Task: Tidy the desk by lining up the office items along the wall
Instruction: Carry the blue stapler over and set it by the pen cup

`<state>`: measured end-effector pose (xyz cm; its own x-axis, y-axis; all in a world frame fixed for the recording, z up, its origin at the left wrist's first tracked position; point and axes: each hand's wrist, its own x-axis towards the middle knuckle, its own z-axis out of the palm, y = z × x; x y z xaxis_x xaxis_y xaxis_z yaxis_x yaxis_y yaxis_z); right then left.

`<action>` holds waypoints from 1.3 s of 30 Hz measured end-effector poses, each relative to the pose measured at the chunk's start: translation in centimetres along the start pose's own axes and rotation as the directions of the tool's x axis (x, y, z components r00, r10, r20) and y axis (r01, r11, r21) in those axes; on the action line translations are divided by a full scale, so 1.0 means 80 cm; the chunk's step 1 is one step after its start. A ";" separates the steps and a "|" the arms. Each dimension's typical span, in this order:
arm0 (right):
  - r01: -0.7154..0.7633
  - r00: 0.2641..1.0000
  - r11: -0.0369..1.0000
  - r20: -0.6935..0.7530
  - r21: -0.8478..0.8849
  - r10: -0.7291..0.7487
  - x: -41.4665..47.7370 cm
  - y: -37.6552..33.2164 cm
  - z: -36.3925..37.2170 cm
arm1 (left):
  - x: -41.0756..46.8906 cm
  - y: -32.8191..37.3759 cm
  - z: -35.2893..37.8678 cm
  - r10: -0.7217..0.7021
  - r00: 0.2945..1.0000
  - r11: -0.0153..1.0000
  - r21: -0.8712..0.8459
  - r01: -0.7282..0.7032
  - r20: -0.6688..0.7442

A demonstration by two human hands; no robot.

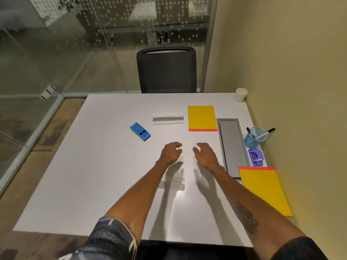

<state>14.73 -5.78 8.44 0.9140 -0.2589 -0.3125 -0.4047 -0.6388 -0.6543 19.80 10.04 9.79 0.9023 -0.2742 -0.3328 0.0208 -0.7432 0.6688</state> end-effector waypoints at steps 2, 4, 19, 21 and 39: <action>0.010 1.000 1.000 0.009 -0.016 -0.010 -0.014 -0.018 0.007 | -0.017 -0.009 -0.019 0.007 1.000 0.997 0.072 -0.009 0.022; 0.018 1.000 0.999 0.015 -0.036 -0.017 -0.030 -0.034 0.012 | -0.035 -0.015 -0.036 0.015 1.000 0.992 0.125 -0.018 0.027; 0.176 0.984 0.972 0.046 -0.153 -0.171 -0.187 -0.138 0.039 | -0.216 -0.050 -0.100 0.012 0.990 0.973 0.228 0.020 -0.137; 0.199 0.980 0.961 0.061 -0.191 -0.191 -0.210 -0.149 0.048 | -0.246 -0.060 -0.108 0.016 0.988 0.968 0.251 0.023 -0.152; 0.235 0.972 0.901 0.063 -0.365 -0.228 -0.317 -0.342 0.201 | -0.377 -0.237 -0.289 0.018 0.996 0.935 0.355 0.015 -0.089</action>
<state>2.14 29.90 23.17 0.9783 -0.0602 -0.1982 -0.1388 -0.9006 -0.4119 2.13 46.53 22.53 0.9372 -0.2318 -0.2605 -0.1197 -0.9155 0.3841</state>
